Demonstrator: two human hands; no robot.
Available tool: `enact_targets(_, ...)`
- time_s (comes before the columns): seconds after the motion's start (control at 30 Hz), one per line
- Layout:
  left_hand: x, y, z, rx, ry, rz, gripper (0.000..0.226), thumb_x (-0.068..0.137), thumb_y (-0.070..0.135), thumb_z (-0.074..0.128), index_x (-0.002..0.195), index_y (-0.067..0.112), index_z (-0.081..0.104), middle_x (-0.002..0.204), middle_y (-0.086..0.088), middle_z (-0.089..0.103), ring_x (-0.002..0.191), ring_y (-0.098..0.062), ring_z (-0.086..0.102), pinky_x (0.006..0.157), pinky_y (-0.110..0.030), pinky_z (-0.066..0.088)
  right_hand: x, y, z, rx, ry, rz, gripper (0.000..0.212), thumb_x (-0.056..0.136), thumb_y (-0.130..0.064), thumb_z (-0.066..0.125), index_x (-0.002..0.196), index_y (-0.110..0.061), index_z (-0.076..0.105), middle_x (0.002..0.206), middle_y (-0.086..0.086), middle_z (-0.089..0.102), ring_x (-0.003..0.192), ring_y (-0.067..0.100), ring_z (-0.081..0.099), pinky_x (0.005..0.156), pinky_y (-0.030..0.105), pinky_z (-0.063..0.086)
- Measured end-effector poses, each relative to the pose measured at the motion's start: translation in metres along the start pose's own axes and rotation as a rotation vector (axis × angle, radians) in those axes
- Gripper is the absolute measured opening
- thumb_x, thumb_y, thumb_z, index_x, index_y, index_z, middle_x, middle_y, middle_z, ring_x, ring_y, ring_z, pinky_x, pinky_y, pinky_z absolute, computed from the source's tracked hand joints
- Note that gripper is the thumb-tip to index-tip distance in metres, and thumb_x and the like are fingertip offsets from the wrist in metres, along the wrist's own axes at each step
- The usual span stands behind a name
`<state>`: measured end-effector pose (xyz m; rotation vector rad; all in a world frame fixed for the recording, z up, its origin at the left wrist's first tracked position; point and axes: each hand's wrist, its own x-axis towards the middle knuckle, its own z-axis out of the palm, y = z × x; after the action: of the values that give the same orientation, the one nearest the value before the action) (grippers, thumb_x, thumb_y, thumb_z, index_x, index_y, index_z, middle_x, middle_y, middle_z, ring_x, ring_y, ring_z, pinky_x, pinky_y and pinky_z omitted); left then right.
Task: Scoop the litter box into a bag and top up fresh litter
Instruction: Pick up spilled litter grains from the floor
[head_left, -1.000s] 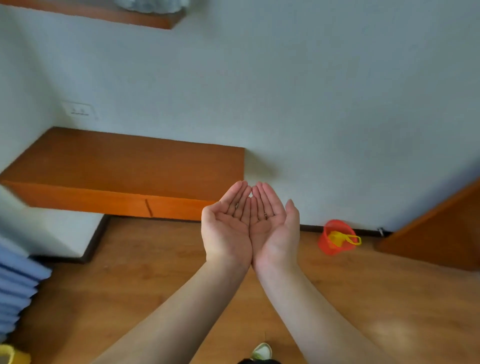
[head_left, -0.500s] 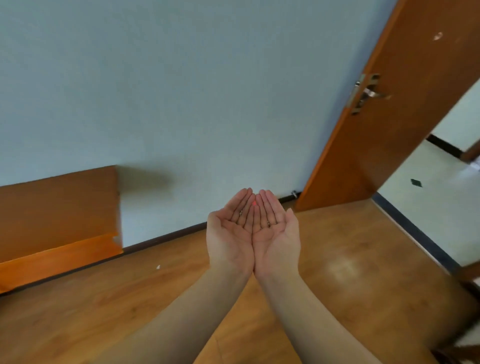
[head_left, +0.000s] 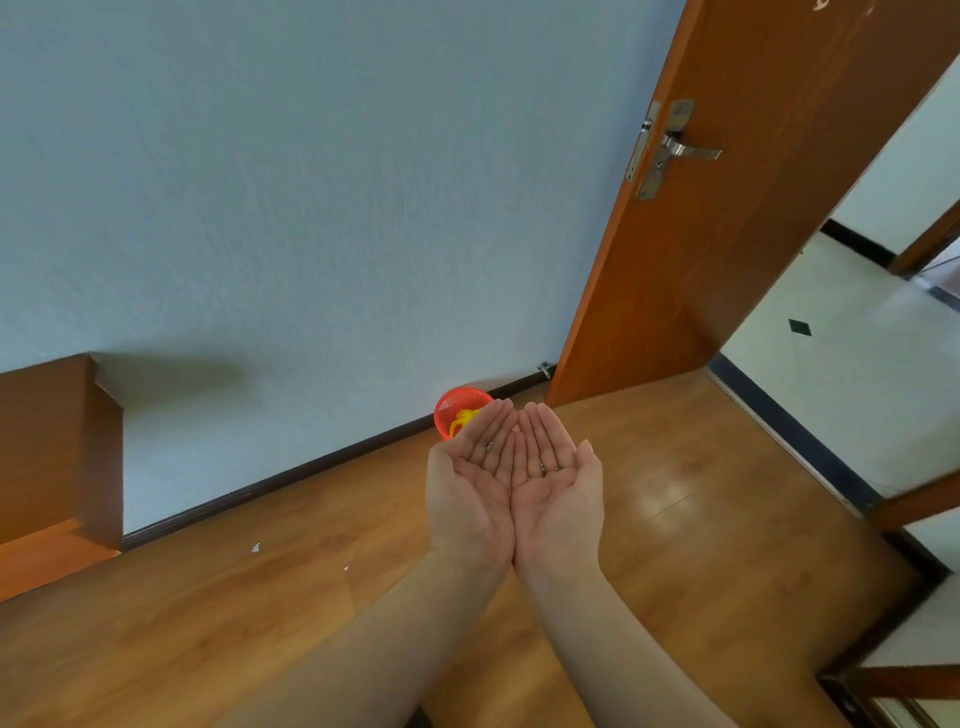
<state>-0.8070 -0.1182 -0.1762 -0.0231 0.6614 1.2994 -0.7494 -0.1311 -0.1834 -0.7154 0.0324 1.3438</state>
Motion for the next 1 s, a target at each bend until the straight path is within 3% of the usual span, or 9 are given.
enact_targets(0.33,0.138,-0.003,0.026,-0.046,0.05,0.07,0.047,0.098,0.021,0.03,0.124,-0.003,0.06,0.122,-0.02,0.066,0.113,-0.03,0.065,0.103,-0.039,0.045,0.142,-0.003,0.024,-0.069,-0.017,0.058,0.052,0.103,-0.035,0.025,0.126,-0.002,0.057,0.122,0.014,0.066,0.116,0.025,0.062,0.11,0.04,0.037)
enact_targets(0.6,0.261,0.007,0.086,0.005,0.05,0.093,0.044,0.099,0.018,0.031,0.124,-0.003,0.06,0.121,-0.02,0.066,0.112,-0.029,0.065,0.092,-0.033,0.055,0.27,-0.023,0.074,-0.103,-0.011,0.092,0.053,0.104,-0.037,0.023,0.126,-0.004,0.058,0.124,0.013,0.064,0.118,0.026,0.06,0.111,0.042,0.036)
enact_targets(1.0,0.392,-0.019,0.159,-0.055,0.087,0.186,0.046,0.097,0.015,0.028,0.124,-0.005,0.06,0.124,-0.02,0.065,0.117,-0.032,0.062,0.1,-0.038,0.045,0.417,-0.073,0.104,-0.082,-0.098,0.173,0.054,0.104,-0.037,0.023,0.126,-0.002,0.058,0.126,0.014,0.063,0.12,0.026,0.059,0.111,0.041,0.036)
